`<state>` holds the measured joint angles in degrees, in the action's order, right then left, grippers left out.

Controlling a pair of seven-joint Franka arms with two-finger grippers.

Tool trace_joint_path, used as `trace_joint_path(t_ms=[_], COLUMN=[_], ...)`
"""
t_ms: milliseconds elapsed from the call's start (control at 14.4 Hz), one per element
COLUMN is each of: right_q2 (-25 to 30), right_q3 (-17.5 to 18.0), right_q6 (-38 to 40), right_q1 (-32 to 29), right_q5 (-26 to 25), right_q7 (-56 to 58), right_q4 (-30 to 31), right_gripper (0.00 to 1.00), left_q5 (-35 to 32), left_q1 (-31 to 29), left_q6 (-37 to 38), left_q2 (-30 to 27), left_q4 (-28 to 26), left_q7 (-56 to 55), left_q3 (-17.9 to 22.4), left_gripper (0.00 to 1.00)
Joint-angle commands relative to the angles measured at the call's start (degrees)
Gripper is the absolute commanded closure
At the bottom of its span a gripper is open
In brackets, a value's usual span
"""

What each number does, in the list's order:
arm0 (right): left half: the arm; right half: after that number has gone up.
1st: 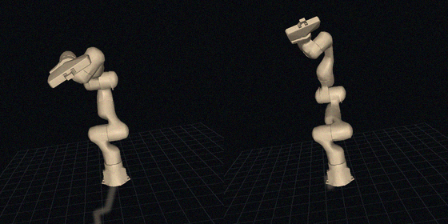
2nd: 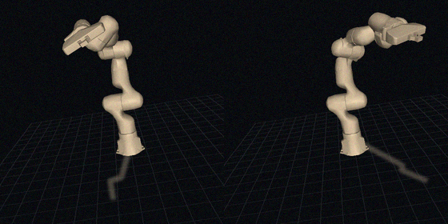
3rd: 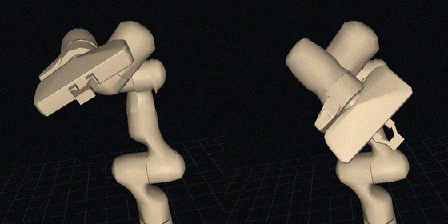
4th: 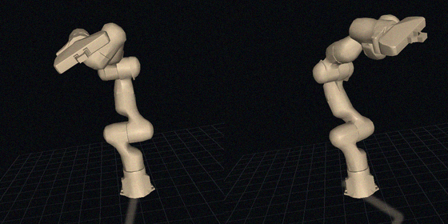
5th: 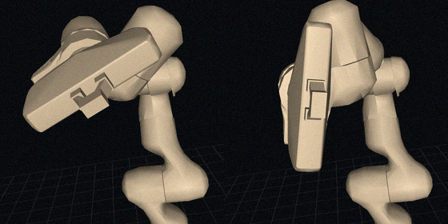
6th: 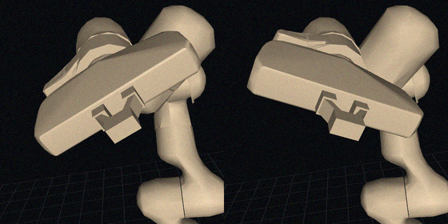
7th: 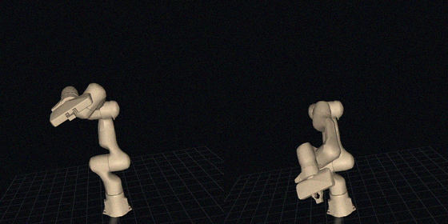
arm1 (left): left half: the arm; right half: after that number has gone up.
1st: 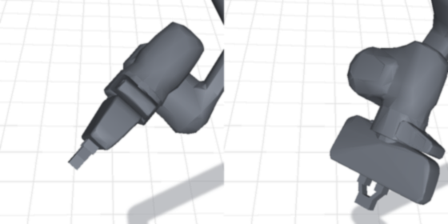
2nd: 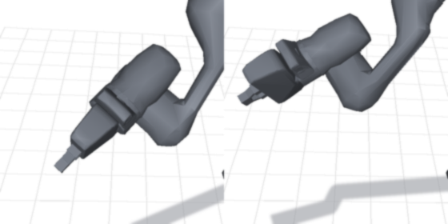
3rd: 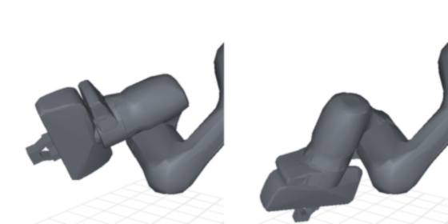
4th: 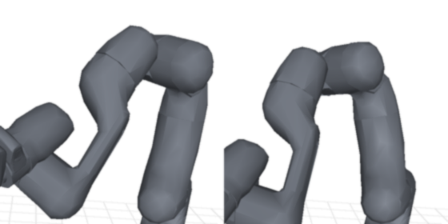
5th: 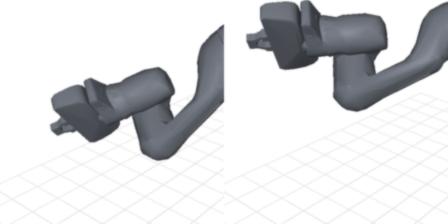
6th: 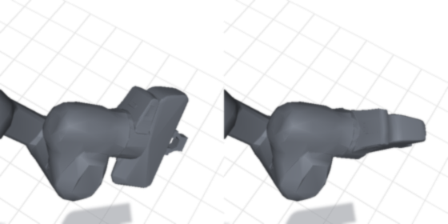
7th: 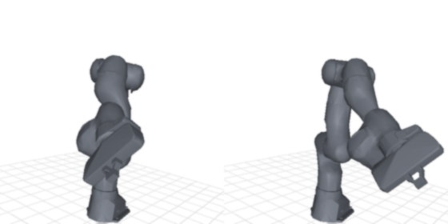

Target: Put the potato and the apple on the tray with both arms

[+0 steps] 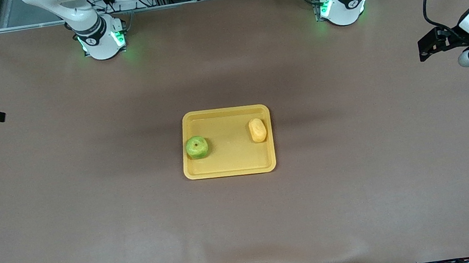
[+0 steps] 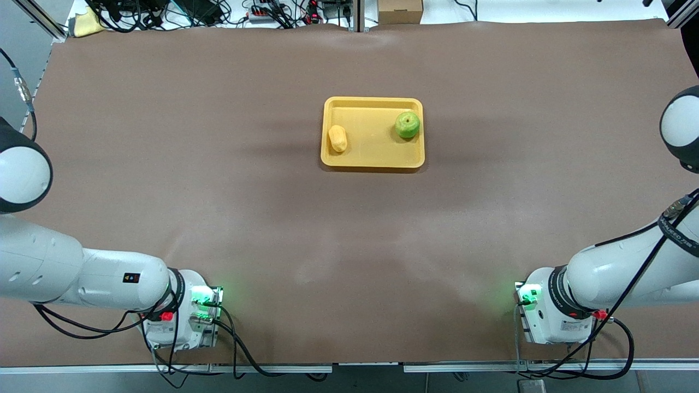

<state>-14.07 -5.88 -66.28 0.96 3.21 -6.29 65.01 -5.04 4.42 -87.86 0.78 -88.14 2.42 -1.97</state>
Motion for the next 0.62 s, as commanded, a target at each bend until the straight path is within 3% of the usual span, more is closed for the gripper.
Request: trace_joint_path(t_ms=[0, 556], right_q2=[7.10, 18.10], right_q3=[0.17, -1.59], right_q6=[-7.96, -21.95], right_q1=[0.36, 0.53], right_q5=[-1.89, -3.65], right_q7=[3.83, 16.66], right_q4=[12.90, 29.63], right_gripper=[0.00, 0.00], left_q5=[-0.32, 2.93], left_q1=[-0.20, -0.73], left_q6=[-0.82, -0.65], left_q2=[-0.08, -0.52], left_q4=[0.25, 0.25], left_q7=[0.48, 1.36], left_q3=[-0.06, 0.56], left_gripper=[0.00, 0.00])
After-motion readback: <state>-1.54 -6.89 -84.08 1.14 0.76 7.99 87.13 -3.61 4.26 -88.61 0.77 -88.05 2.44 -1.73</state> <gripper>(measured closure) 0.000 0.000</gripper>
